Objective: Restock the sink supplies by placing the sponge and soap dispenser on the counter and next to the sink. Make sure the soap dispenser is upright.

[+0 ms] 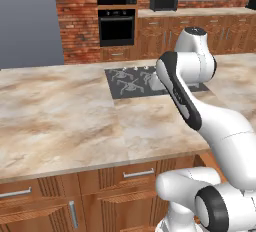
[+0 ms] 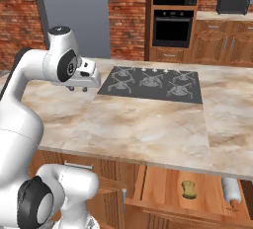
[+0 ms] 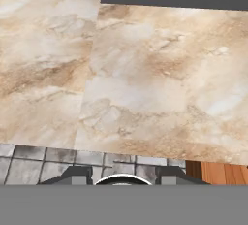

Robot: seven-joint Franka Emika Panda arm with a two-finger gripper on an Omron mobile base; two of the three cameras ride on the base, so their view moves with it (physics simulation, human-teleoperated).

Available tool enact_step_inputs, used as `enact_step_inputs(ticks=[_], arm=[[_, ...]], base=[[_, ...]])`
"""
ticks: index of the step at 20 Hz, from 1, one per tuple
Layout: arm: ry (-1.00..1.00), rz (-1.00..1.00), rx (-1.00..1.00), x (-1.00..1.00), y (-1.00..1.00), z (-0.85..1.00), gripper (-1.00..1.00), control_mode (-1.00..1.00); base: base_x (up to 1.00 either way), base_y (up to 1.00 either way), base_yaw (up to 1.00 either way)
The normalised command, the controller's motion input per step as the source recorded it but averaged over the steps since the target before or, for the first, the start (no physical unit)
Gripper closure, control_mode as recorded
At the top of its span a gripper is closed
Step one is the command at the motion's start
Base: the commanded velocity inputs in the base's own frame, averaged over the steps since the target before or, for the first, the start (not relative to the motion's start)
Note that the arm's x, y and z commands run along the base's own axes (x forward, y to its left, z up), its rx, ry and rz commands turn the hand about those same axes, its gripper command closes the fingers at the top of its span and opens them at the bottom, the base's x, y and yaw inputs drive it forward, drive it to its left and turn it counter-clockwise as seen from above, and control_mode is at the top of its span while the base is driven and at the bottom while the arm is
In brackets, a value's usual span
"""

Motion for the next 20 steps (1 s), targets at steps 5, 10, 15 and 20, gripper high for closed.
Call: enact_step_inputs(ticks=[5, 10, 15, 20], arm=[[0.00, 0.00, 0.00, 0.00, 0.00, 0.00, -1.00, 1.00], [0.00, 0.00, 0.00, 0.00, 0.00, 0.00, -1.00, 1.00], [0.00, 0.00, 0.00, 0.00, 0.00, 0.00, -1.00, 1.00], [0.00, 0.00, 0.00, 0.00, 0.00, 0.00, -1.00, 1.00]], base=[[-0.20, -0.09, -0.01], [-0.92, -0.74, -0.14], [-0.42, -1.00, -0.11], [-0.06, -0.94, -0.06]])
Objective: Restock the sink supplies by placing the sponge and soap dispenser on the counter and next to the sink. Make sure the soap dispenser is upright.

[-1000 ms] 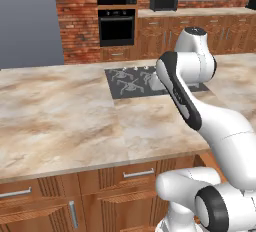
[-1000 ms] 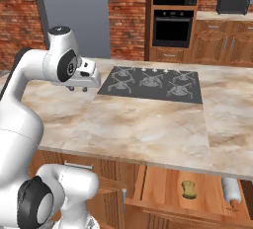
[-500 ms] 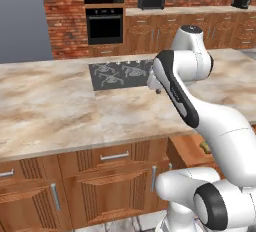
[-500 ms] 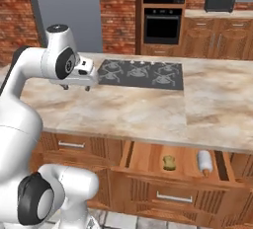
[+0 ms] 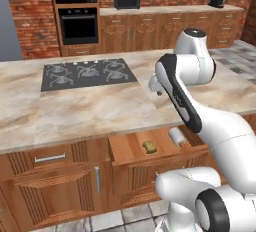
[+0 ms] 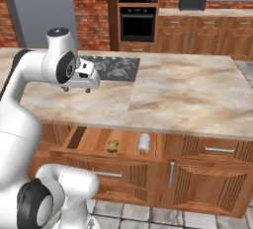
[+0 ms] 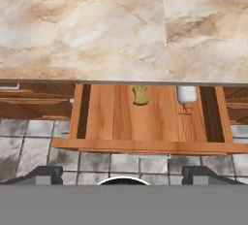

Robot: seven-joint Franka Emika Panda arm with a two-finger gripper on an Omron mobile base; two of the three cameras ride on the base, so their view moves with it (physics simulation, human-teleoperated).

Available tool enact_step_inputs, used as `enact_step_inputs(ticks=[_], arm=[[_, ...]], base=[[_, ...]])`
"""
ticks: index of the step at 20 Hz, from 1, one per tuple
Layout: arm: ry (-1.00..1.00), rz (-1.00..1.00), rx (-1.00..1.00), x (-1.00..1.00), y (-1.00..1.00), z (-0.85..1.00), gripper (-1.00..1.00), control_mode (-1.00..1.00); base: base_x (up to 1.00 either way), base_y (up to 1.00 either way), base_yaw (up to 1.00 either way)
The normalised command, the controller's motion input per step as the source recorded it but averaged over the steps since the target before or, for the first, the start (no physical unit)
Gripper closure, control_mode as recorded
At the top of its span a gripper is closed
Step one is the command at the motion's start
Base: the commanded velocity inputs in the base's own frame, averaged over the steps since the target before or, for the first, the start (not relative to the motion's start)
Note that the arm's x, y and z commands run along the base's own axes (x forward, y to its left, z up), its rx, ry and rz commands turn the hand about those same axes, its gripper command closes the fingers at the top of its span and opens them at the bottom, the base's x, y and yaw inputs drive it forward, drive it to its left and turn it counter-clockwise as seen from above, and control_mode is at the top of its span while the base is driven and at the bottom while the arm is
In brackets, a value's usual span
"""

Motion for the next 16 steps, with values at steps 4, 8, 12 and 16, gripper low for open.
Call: enact_step_inputs(ticks=[4, 8, 12, 16], arm=[[0.00, 0.00, 0.00, 0.00, 0.00, 0.00, -1.00, 1.00], [0.00, 0.00, 0.00, 0.00, 0.00, 0.00, -1.00, 1.00], [0.00, 0.00, 0.00, 0.00, 0.00, 0.00, -1.00, 1.00], [0.03, 0.00, 0.01, 0.04, -0.12, -0.50, -1.00, -1.00]], base=[[-0.19, -0.63, -0.01], [-0.01, -0.13, 0.00], [-0.04, -0.08, 0.00], [0.00, -0.09, 0.00]])
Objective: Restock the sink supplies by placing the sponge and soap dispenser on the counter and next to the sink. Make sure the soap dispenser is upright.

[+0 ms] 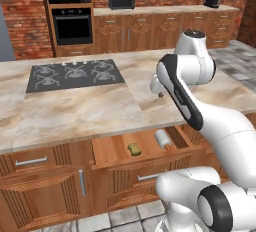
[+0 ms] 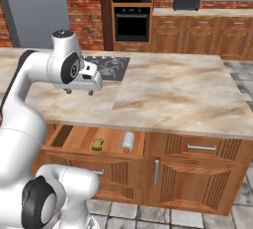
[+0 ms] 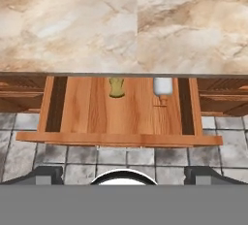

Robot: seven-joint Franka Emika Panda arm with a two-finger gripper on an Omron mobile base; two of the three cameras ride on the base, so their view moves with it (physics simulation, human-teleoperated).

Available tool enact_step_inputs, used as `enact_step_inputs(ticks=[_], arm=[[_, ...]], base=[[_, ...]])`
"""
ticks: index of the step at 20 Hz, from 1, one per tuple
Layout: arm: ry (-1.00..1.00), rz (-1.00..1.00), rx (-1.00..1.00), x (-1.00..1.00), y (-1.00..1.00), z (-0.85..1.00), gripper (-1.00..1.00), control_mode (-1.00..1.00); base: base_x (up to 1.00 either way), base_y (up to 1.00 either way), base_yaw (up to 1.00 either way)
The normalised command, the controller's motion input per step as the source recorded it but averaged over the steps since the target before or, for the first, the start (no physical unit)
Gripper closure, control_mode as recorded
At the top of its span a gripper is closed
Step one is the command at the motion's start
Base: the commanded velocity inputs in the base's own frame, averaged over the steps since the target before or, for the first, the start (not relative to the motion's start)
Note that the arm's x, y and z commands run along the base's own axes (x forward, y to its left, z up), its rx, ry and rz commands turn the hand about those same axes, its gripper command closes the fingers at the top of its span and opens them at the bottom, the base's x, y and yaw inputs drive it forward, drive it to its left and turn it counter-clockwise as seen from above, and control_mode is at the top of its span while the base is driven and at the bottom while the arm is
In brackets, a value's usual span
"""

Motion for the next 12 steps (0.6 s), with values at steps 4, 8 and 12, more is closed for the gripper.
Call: enact_step_inputs(ticks=[4, 8, 12], arm=[[0.13, 0.00, 0.00, 0.05, -0.35, -1.00, -1.00, -1.00], [0.15, 0.00, 0.00, 0.00, -0.20, -1.00, -1.00, -1.00], [0.18, 0.00, -0.05, -0.03, -0.02, -1.00, -1.00, -1.00]], base=[[0.00, 0.00, 0.00], [0.00, 0.00, 0.00], [0.00, 0.00, 0.00]])
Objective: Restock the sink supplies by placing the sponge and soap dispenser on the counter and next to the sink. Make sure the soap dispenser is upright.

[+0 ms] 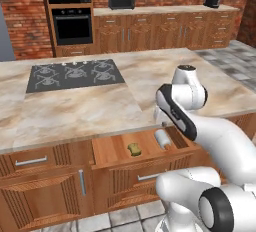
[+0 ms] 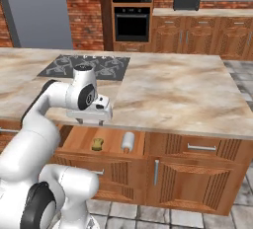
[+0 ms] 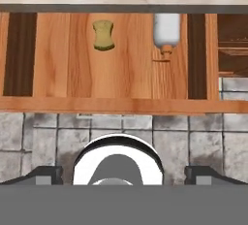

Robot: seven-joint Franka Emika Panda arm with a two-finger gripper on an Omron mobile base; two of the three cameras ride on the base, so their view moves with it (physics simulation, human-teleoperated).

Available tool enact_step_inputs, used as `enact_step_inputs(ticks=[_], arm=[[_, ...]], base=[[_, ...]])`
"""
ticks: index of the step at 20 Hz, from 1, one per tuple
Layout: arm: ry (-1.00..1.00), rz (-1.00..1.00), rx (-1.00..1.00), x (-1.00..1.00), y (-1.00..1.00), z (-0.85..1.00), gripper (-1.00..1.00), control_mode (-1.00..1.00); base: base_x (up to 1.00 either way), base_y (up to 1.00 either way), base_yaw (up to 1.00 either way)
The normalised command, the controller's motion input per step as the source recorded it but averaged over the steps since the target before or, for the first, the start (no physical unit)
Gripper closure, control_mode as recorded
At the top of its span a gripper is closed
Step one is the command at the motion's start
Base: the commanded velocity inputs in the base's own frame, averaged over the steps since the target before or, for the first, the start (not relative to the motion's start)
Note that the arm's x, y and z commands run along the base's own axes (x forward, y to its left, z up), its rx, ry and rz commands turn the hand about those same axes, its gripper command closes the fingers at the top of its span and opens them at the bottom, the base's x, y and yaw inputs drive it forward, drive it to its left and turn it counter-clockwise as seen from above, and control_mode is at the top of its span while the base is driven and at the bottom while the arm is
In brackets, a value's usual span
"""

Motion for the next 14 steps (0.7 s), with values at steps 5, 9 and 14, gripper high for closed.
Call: enact_step_inputs(ticks=[5, 9, 14], arm=[[0.03, 0.00, 0.00, -0.03, 0.00, -1.00, -1.00, -1.00], [0.07, 0.00, 0.03, 0.29, -0.13, -0.63, -1.00, -1.00], [0.04, 0.00, 0.10, 0.68, -0.31, -0.51, -1.00, -1.00]], base=[[0.00, 0.00, 0.00], [0.00, 0.00, 0.00], [0.00, 0.00, 0.00]])
